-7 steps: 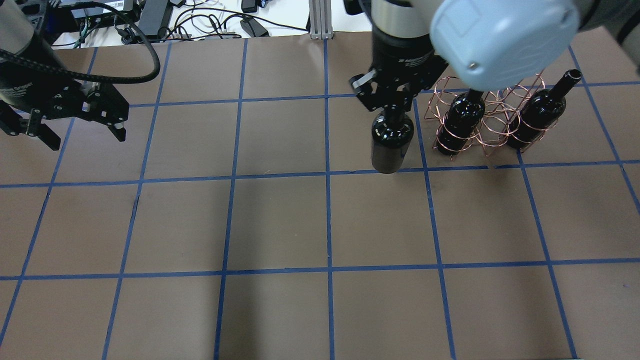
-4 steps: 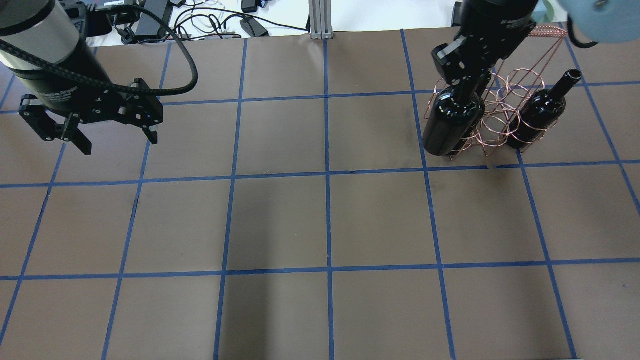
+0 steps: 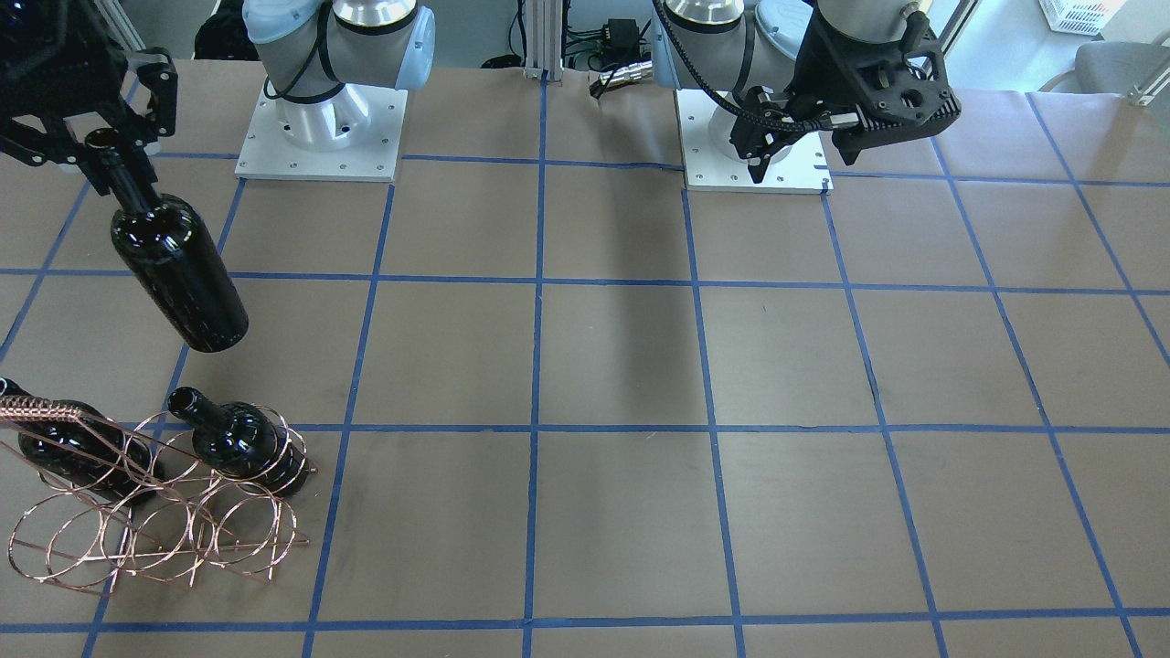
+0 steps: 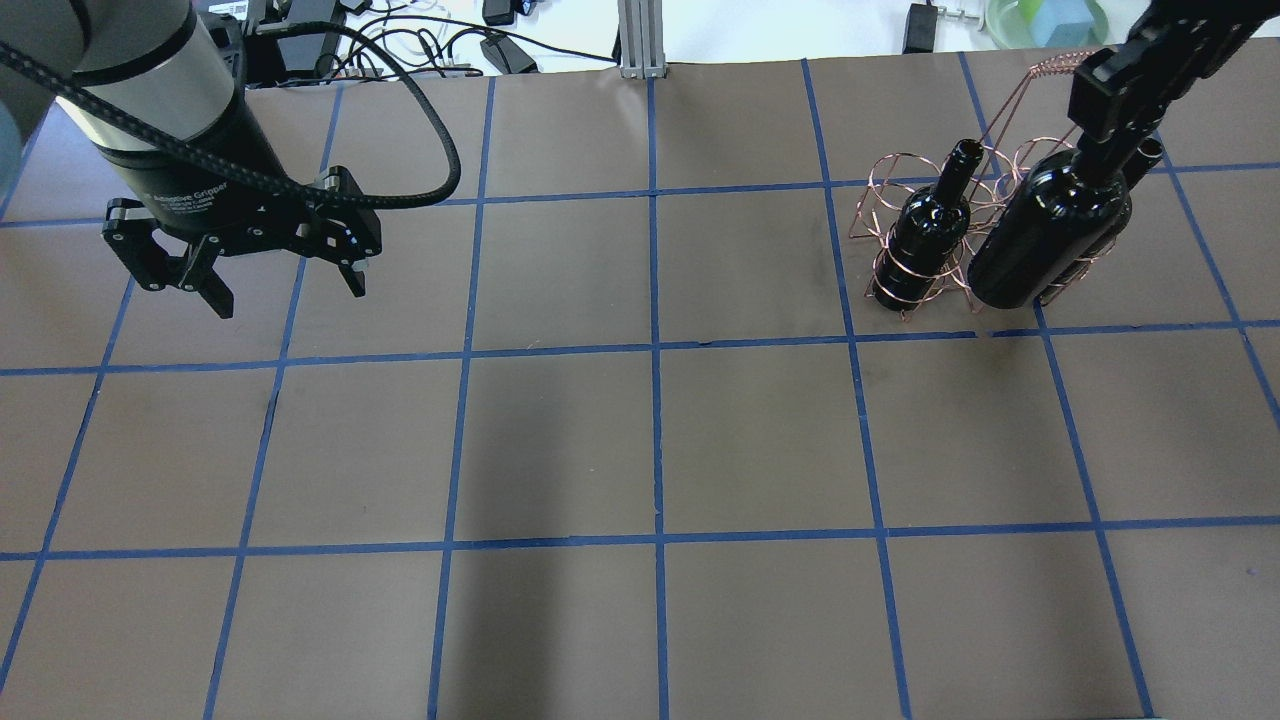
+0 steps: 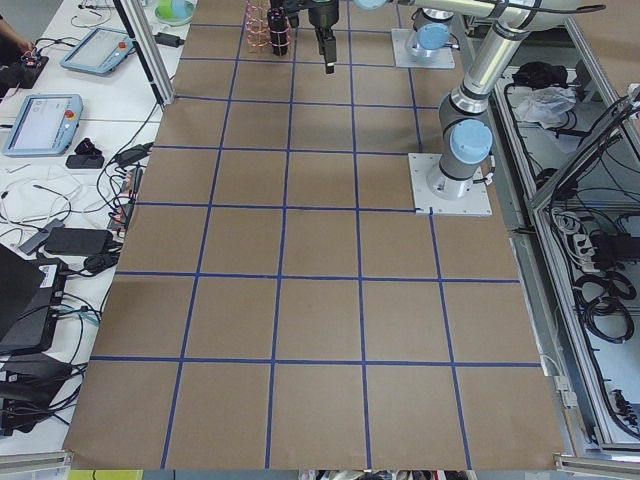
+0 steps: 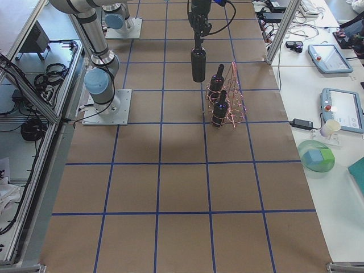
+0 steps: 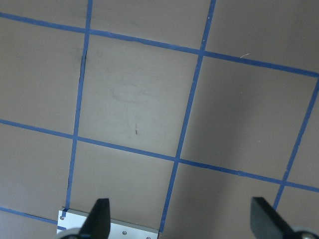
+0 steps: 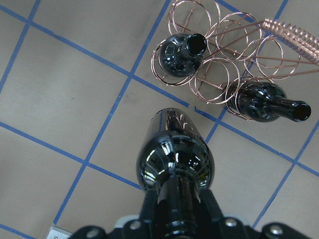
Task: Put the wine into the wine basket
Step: 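Tilt the bottle and insert it into an empty rack slot with the right gripper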
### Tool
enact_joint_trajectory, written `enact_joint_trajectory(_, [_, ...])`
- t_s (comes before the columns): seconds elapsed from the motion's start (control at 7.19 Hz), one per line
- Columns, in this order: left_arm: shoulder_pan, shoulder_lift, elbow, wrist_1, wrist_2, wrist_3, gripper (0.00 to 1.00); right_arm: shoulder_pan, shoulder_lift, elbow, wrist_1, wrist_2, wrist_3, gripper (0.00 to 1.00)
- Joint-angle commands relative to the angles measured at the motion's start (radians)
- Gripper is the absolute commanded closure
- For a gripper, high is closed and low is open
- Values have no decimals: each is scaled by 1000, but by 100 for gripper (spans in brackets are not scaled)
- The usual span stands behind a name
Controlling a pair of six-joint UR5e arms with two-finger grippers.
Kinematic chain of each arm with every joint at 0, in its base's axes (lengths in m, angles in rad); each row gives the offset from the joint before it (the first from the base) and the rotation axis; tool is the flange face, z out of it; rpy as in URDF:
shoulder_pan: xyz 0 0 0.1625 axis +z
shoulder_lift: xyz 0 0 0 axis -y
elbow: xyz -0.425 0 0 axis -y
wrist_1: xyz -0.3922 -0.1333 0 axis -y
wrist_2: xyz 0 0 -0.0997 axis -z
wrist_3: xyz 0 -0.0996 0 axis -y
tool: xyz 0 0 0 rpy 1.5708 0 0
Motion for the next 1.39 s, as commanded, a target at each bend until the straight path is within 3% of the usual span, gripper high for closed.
enact_joint_trajectory(0.0, [-1,0,0,0,-1,1,0,-82,6,-7,8,10,-107,100])
enact_joint_trajectory(0.7, [-2,0,-2,0,-1,2,0,-94,124,-5,-171,21,-138,100])
enact_joint_trajectory(0.97, [-2,1,0,0,-6,21,0,-91,152,-4,-188,48,-129,100])
enact_joint_trajectory(1.25, [8,3,5,0,-75,24,0,-88,176,-4,-213,50,-123,100])
